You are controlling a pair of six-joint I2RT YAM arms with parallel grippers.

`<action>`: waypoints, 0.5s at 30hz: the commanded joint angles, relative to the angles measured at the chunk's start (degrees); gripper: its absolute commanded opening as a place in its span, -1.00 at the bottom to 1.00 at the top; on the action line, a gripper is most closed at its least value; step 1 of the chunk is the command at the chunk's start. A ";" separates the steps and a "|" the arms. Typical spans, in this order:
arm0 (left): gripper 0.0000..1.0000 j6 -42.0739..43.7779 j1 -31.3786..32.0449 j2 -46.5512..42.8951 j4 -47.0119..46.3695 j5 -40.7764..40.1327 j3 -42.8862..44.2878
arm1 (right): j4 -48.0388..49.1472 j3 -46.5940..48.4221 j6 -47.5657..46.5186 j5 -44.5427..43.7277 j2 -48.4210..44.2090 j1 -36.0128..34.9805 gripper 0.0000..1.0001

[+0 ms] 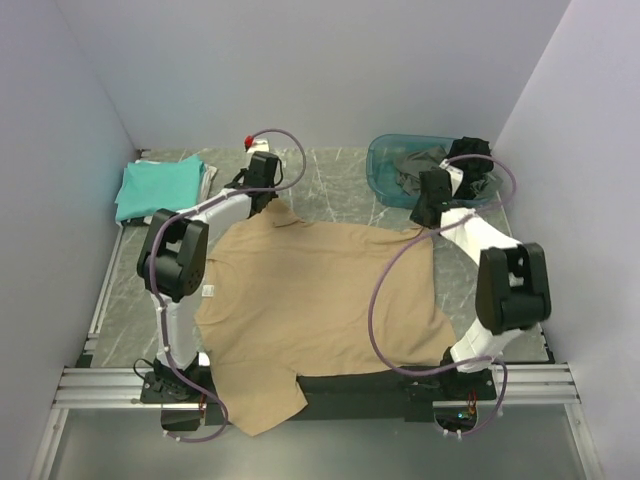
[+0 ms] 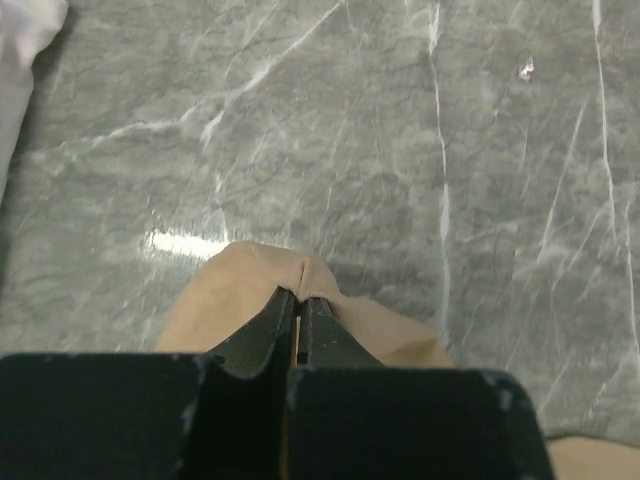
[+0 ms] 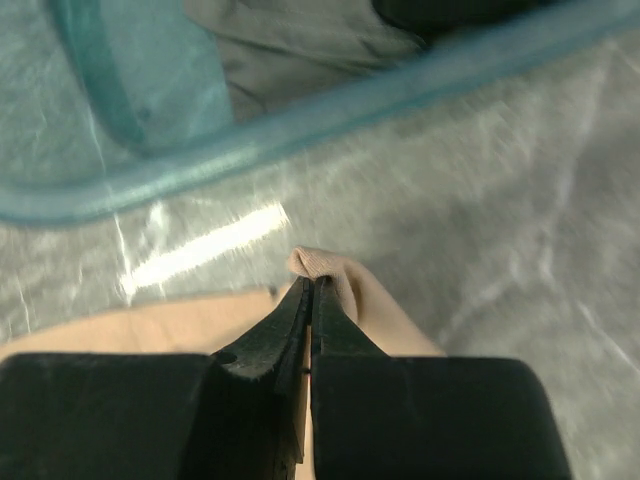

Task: Fold and stack the t-shirts
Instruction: Flatten the tshirt out

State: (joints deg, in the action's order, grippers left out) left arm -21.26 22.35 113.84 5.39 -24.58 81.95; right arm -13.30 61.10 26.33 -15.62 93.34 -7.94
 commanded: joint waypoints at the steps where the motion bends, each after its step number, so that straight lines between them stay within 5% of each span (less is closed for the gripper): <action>1: -0.99 -2.82 -1.43 1.03 -4.16 2.25 4.79 | 3.46 6.13 0.22 0.24 3.24 0.30 -1.00; 15: -0.99 -7.22 -5.82 -1.52 -1.96 -6.35 4.09 | -3.92 11.23 3.38 1.63 7.38 0.91 -0.93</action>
State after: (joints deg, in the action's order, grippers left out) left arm -26.30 18.22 115.96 3.95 -27.09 83.92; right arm -15.57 69.89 27.94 -15.27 99.33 -7.46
